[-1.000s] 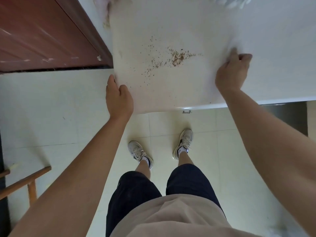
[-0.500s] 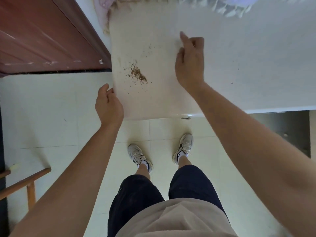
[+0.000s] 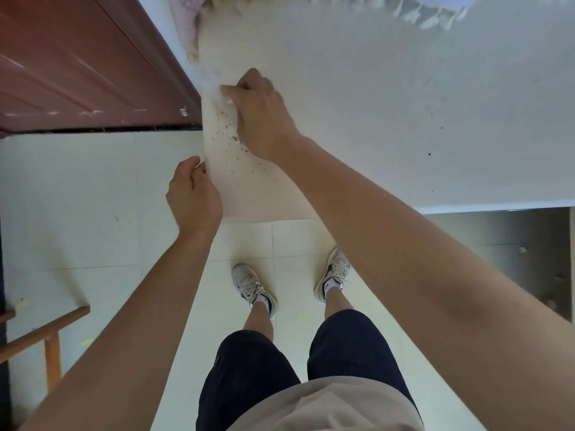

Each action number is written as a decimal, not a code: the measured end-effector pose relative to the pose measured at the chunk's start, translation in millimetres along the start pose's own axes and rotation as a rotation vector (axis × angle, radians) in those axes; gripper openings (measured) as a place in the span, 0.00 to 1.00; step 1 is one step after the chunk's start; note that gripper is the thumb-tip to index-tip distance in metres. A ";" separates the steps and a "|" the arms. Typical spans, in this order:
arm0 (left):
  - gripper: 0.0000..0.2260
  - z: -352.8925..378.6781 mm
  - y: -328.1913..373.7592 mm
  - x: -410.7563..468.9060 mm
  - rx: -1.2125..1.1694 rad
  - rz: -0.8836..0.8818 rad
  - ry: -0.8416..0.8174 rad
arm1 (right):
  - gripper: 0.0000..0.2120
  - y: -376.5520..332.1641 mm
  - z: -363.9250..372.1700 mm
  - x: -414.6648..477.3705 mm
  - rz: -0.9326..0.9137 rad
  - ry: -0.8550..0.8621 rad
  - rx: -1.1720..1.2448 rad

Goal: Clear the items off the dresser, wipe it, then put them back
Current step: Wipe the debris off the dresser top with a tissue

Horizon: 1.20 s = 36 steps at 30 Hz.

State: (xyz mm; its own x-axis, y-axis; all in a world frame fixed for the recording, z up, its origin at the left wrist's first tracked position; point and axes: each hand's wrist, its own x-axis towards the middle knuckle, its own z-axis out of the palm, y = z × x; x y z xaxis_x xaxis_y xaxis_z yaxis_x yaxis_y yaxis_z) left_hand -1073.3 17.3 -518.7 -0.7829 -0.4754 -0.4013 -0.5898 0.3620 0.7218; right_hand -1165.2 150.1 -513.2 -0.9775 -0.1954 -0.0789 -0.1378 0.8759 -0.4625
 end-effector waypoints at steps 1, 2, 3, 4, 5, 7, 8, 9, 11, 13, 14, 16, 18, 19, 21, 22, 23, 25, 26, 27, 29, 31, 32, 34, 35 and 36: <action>0.17 -1.5 -0.5 0.8 0.009 0.004 -0.010 | 0.24 10.0 -7.6 -1.6 0.000 0.064 0.052; 0.17 -3.0 -0.4 1.5 0.013 0.005 -0.020 | 0.24 25.7 -18.1 -2.7 0.043 0.142 0.097; 0.17 -4.3 0.5 2.6 0.013 0.006 -0.032 | 0.23 45.2 -30.0 -3.0 0.129 0.220 0.121; 0.18 -5.2 2.0 4.5 0.013 0.005 -0.045 | 0.23 67.2 -42.4 -3.0 0.249 0.290 0.125; 0.18 -5.9 3.7 6.5 0.019 0.002 -0.056 | 0.23 90.2 -53.3 -2.8 0.384 0.344 0.108; 0.19 -5.9 6.1 10.1 0.040 0.003 -0.077 | 0.24 131.1 -69.8 -2.9 0.637 0.389 0.024; 0.20 -4.9 7.2 11.8 0.052 0.009 -0.086 | 0.24 144.0 -74.8 -2.6 0.718 0.376 -0.031; 0.20 -4.1 8.2 13.5 0.071 0.023 -0.093 | 0.23 150.7 -77.1 -2.0 0.755 0.344 -0.083; 0.19 -4.1 10.3 17.7 0.105 0.082 -0.104 | 0.21 149.9 -76.7 7.1 0.738 0.293 -0.170; 0.17 -5.9 11.2 22.7 0.097 0.122 -0.121 | 0.21 137.5 -68.8 26.5 0.660 0.266 -0.235; 0.16 -7.3 12.3 25.5 0.089 0.124 -0.130 | 0.22 126.6 -62.1 38.0 0.606 0.253 -0.256; 0.13 -8.1 13.6 29.5 0.098 0.138 -0.139 | 0.24 95.1 -48.0 60.6 0.472 0.197 -0.276; 0.12 -7.6 15.1 30.3 0.132 0.167 -0.137 | 0.25 56.5 -32.0 75.6 0.314 0.127 -0.266; 0.12 -7.6 15.5 29.9 0.149 0.176 -0.133 | 0.26 37.4 -23.0 77.6 0.232 0.088 -0.251; 0.15 -7.6 16.5 30.4 0.181 0.183 -0.112 | 0.25 7.3 -9.1 73.7 0.046 -0.002 -0.199; 0.16 -7.7 16.5 31.0 0.183 0.176 -0.103 | 0.24 0.2 -5.9 67.8 -0.042 -0.052 -0.136; 0.16 -7.6 16.8 31.9 0.175 0.169 -0.098 | 0.22 -0.8 -5.9 60.9 -0.111 -0.075 -0.047; 0.17 -7.7 16.8 32.1 0.179 0.165 -0.102 | 0.19 13.1 -13.0 48.5 -0.122 0.012 0.122; 0.17 -8.2 16.7 32.1 0.198 0.174 -0.110 | 0.19 27.3 -19.3 45.7 -0.047 0.095 0.156; 0.17 -9.2 16.8 32.2 0.219 0.186 -0.121 | 0.18 44.7 -27.1 45.0 0.073 0.175 0.158; 0.17 -12.5 16.9 33.0 0.246 0.204 -0.144 | 0.20 79.3 -42.5 50.1 0.363 0.291 0.092; 0.18 -15.1 17.3 34.3 0.262 0.215 -0.172 | 0.23 95.7 -49.2 65.1 0.577 0.312 -0.060; 0.18 -16.4 17.5 34.7 0.274 0.222 -0.183 | 0.24 91.4 -47.9 73.9 0.608 0.293 -0.143; 0.19 -17.5 17.5 35.3 0.287 0.239 -0.190 | 0.25 65.9 -35.8 92.6 0.535 0.233 -0.232; 0.19 -17.8 17.2 36.0 0.287 0.248 -0.190 | 0.24 47.8 -28.0 100.9 0.461 0.175 -0.255; 0.18 -17.7 16.7 36.2 0.284 0.252 -0.190 | 0.24 28.4 -19.7 108.3 0.363 0.104 -0.272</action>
State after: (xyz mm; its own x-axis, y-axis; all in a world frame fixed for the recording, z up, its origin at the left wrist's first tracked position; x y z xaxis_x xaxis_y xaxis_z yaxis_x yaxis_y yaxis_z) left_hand -1107.9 -8.0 -511.2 -0.9166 -0.1966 -0.3482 -0.3853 0.6670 0.6377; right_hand -1278.1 162.5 -517.5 -0.9791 0.1784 -0.0978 0.1932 0.9660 -0.1717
